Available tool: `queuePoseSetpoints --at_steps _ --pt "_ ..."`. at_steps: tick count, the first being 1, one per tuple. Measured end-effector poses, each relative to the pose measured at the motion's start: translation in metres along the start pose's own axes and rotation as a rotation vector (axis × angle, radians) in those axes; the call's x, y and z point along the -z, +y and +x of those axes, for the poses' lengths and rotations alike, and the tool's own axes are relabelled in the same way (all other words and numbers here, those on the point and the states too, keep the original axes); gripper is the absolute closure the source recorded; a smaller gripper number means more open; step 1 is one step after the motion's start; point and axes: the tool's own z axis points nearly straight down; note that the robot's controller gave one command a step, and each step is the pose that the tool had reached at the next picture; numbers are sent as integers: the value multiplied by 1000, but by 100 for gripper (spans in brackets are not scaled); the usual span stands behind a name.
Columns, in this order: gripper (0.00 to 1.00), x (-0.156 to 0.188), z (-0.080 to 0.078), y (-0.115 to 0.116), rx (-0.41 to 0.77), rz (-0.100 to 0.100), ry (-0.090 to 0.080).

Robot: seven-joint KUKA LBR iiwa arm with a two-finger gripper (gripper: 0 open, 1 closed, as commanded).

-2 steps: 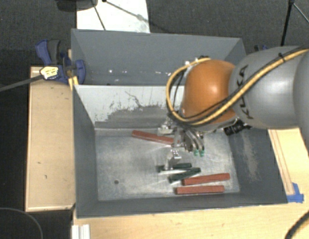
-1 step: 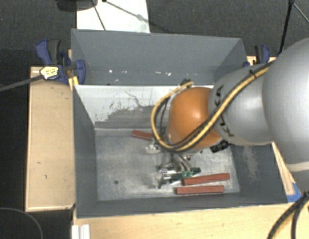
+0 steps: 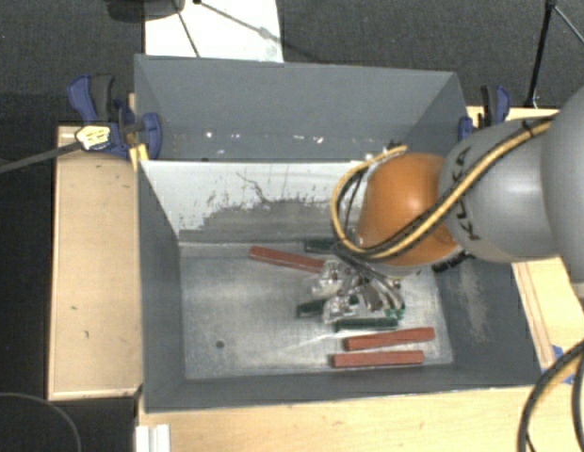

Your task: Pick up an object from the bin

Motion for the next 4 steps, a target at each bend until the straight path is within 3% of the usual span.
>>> queuePoseSetpoints --at_steps 1,2,3,4 --pt "100 0 0 0 -2 0 0" --pt "100 121 -12 4 45 -1 2" --pt "100 121 -12 4 44 -1 2" --pt "100 158 -14 2 123 -2 7"
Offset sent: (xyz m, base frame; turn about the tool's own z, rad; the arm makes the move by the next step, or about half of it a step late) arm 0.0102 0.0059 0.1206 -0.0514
